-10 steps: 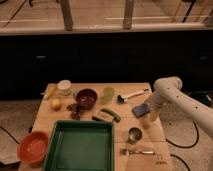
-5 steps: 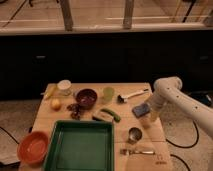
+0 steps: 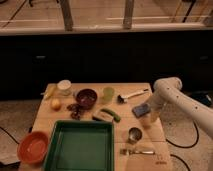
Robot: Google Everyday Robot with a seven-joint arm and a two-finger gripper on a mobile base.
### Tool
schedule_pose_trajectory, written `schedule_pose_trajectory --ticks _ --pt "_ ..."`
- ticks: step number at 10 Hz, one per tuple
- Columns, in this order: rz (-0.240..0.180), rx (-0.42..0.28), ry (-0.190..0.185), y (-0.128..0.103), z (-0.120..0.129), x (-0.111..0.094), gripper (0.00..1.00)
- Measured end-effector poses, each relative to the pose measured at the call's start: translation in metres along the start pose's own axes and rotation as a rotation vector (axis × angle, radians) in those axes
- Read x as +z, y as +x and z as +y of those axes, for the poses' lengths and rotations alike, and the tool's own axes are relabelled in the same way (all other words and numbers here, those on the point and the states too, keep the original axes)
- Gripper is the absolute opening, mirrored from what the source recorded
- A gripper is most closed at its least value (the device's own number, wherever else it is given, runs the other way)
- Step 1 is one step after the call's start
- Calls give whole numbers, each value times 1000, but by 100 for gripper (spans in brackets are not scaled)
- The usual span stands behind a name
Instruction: Place sponge in tray
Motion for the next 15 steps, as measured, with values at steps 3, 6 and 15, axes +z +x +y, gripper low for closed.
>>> schedule_pose_trajectory --ticks 3,6,15 --pt "-1 -5 -1 0 1 0 75" --pt "-1 -11 -3 0 1 0 75" --pt "1 -24 -11 1 4 0 78"
